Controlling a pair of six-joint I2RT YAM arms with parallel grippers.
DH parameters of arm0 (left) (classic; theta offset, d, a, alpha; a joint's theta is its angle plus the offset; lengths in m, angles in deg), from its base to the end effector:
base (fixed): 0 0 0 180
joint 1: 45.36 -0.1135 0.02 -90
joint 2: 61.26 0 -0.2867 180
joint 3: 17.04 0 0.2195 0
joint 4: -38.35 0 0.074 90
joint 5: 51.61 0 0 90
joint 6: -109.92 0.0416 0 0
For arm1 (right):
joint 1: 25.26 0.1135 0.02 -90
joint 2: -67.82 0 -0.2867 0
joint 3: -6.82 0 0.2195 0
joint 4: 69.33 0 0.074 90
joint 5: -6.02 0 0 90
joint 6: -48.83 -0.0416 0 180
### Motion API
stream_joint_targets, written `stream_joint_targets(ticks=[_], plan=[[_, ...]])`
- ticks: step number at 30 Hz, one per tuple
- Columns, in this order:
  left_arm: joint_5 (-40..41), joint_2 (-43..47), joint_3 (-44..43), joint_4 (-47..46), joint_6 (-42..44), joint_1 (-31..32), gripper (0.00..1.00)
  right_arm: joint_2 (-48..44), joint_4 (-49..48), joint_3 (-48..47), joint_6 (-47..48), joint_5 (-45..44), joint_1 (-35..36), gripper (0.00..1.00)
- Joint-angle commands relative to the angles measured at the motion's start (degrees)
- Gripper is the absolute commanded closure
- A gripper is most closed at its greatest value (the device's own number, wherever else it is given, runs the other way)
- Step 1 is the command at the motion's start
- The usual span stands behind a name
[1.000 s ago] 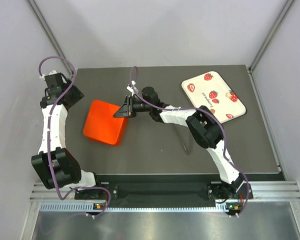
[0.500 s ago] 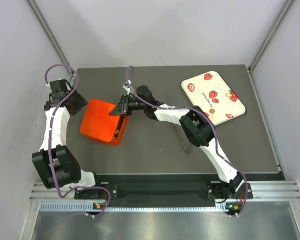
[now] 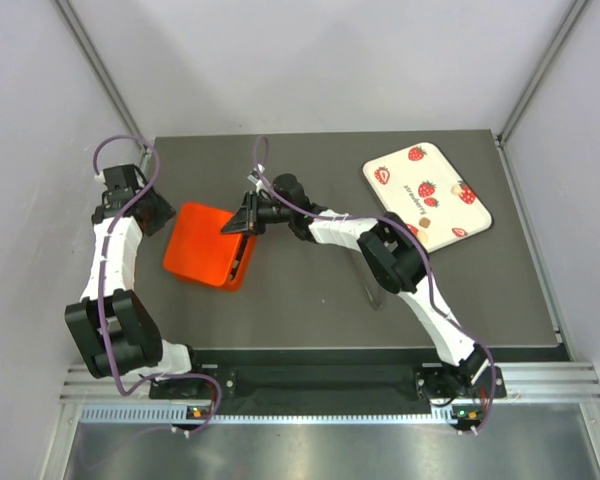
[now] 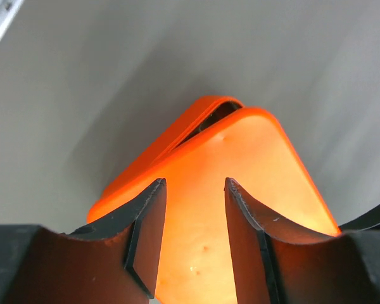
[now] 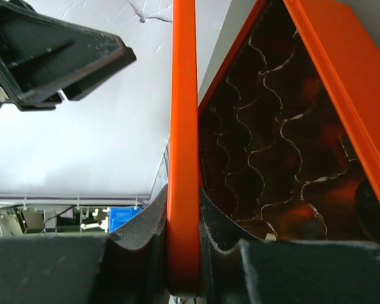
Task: Pack the chocolate
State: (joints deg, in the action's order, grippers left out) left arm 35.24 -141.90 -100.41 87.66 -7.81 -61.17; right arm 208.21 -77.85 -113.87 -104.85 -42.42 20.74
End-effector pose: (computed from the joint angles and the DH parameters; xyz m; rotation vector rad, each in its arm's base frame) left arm 0.2624 0.0719 0.3229 -0.8615 2.2277 -0.1640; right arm 0.3627 0.4153 0.2019 -0.3264 2.1898 1.8817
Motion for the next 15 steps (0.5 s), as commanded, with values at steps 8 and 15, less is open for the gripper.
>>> stream_joint_targets(ticks=[8, 15], plan=[[-2.47, 1.1, 1.15, -1.11, 0.3, -0.09, 0.53, 0.4, -1.63, -1.95, 0.22, -0.96, -0.47, 1.0], [-4.05, 0.31, 0.97, -1.28, -0.14, -0.09, 0.53, 0.31, -1.99, -0.37, -0.04, -0.78, -1.26, 1.0]])
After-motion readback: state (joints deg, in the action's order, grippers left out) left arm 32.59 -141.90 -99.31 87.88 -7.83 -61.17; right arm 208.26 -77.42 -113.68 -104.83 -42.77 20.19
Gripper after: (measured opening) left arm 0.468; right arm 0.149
